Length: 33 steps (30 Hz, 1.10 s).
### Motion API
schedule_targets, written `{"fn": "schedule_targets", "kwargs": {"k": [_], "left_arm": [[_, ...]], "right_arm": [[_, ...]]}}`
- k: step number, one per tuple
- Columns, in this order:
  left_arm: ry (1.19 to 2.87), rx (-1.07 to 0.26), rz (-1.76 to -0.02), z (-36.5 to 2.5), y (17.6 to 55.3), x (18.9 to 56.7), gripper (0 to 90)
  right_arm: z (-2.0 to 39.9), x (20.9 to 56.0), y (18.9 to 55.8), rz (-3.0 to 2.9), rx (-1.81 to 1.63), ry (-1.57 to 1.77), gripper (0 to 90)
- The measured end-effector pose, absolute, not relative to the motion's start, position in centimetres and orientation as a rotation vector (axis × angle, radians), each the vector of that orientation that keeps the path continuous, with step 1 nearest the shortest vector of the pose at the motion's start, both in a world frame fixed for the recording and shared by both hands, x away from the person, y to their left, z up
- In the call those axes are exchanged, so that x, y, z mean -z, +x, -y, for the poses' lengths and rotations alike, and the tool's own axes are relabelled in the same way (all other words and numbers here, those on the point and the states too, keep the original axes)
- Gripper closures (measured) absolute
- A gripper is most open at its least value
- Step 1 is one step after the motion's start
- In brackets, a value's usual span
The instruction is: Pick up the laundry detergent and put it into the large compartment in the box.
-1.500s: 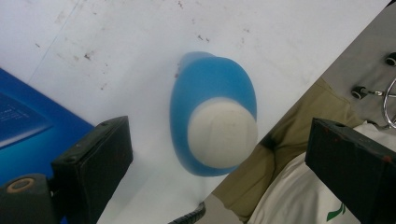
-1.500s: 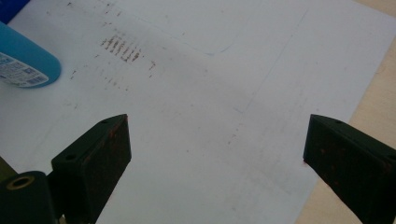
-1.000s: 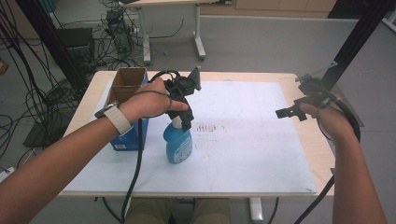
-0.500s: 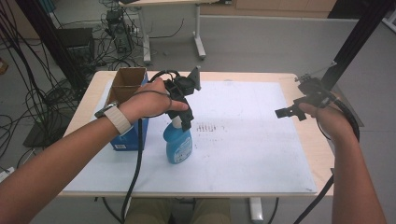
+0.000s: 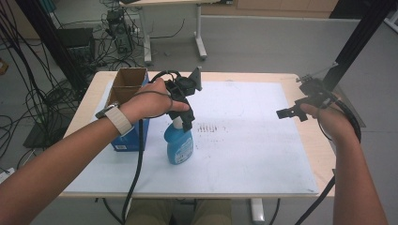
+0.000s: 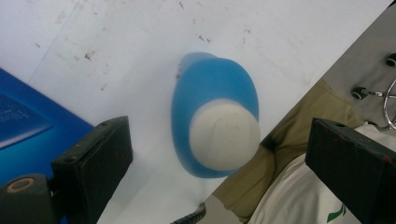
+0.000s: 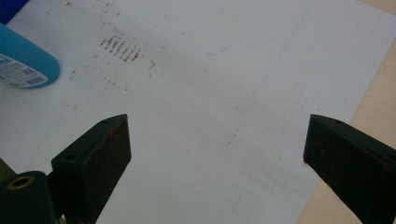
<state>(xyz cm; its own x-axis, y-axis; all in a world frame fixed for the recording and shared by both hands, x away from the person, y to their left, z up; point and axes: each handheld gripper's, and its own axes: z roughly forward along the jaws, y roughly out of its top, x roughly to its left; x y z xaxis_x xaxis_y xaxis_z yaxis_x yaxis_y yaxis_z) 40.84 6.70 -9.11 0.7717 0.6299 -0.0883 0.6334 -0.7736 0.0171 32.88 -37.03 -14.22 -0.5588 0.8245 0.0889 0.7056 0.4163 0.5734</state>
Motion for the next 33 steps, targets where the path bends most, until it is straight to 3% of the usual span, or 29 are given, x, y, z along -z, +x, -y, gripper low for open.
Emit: {"fn": "schedule_targets", "kwargs": {"k": [33], "left_arm": [[2.907,0.123,-1.040,-6.83,40.82,9.07,7.9]], "right_arm": [[37.04,14.16,32.80,-2.460,-0.847,1.351,7.5]]}}
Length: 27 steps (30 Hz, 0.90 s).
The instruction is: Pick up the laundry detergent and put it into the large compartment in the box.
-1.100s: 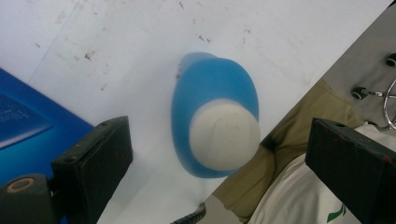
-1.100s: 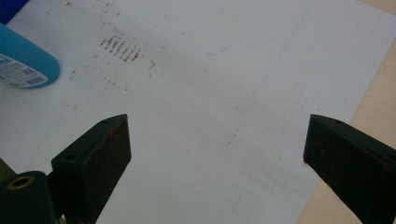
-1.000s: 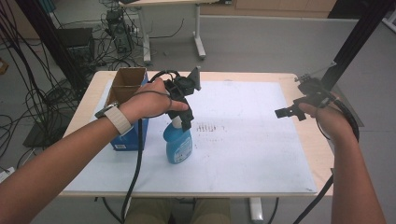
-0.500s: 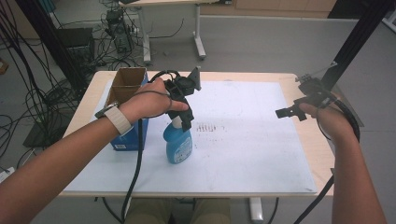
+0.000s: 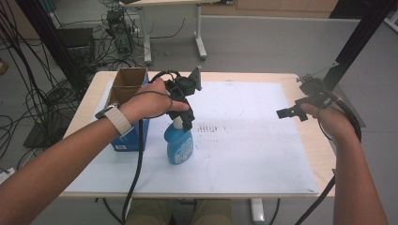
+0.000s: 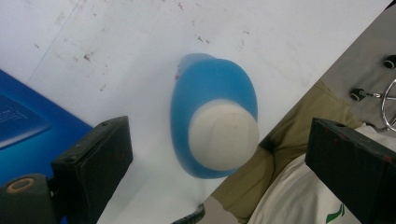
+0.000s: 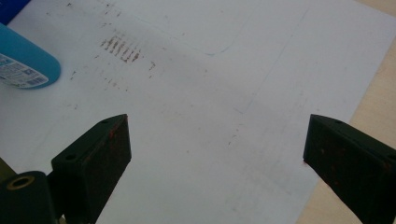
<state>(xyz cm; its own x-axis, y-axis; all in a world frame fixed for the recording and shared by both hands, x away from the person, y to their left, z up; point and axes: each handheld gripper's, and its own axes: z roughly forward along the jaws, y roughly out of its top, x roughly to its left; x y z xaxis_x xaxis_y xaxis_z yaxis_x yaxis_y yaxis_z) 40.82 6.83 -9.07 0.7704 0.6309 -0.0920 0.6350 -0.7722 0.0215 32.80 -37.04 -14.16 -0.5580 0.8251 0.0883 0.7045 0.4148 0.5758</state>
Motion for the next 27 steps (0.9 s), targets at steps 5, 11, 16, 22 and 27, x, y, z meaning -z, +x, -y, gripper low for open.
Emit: {"fn": "schedule_targets", "kwargs": {"k": [5,11,16,22,27], "left_arm": [[2.909,0.123,-1.038,-6.8,40.8,9.1,7.9],[2.909,0.127,-1.040,-6.8,40.8,9.3,7.9],[2.909,0.124,-1.042,-6.8,40.8,9.5,7.9],[2.903,0.124,-1.045,-6.9,40.7,9.7,7.5],[2.904,0.122,-1.034,-6.8,40.6,10.2,7.5]], "right_arm": [[37.0,14.1,32.8,-2.459,-0.848,1.351,7.5],[37.1,14.2,32.8,-2.459,-0.848,1.353,7.5],[37.1,14.3,32.8,-2.459,-0.849,1.354,7.4],[37.1,14.4,32.8,-2.459,-0.852,1.357,7.5],[37.1,14.4,32.8,-2.460,-0.853,1.354,7.5]]}}
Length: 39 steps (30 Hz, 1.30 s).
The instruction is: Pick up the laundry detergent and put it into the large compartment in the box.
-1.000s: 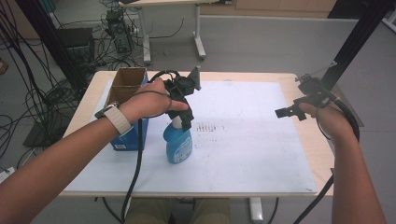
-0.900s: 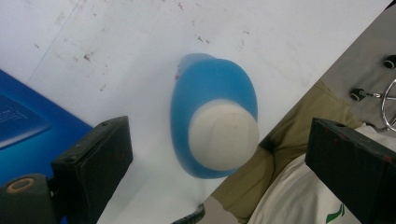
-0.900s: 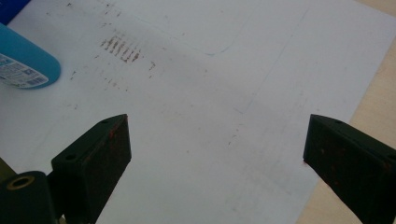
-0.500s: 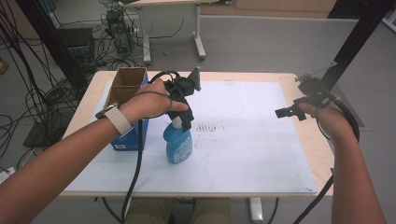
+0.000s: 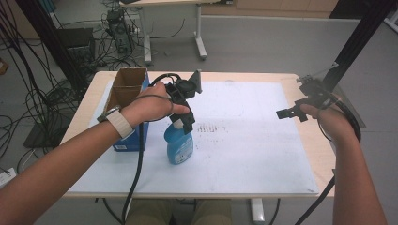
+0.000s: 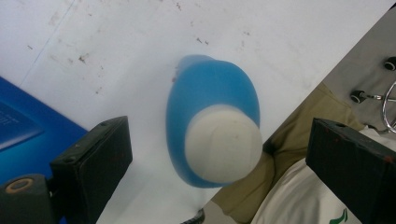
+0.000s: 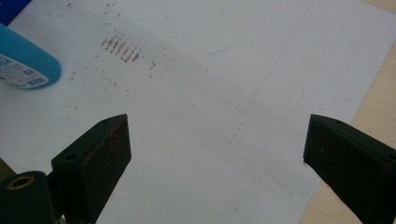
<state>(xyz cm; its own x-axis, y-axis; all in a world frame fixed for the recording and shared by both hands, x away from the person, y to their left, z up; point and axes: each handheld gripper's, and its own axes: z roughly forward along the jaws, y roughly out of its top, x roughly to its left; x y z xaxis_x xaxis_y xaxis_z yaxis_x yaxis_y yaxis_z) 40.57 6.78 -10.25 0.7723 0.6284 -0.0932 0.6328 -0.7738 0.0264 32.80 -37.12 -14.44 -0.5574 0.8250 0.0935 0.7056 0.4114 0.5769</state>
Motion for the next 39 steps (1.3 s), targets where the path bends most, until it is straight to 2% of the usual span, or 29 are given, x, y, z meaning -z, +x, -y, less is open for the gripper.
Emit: {"fn": "schedule_targets", "kwargs": {"k": [31,39], "left_arm": [[2.920,0.103,-1.043,-6.1,40.0,14.6,9.2],[2.919,0.093,-1.044,-6.0,39.7,15.1,12.4]], "right_arm": [[37.2,15.7,32.9,-2.466,-0.869,1.373,7.5],[37.1,15.9,32.9,-2.469,-0.874,1.370,7.5]]}}
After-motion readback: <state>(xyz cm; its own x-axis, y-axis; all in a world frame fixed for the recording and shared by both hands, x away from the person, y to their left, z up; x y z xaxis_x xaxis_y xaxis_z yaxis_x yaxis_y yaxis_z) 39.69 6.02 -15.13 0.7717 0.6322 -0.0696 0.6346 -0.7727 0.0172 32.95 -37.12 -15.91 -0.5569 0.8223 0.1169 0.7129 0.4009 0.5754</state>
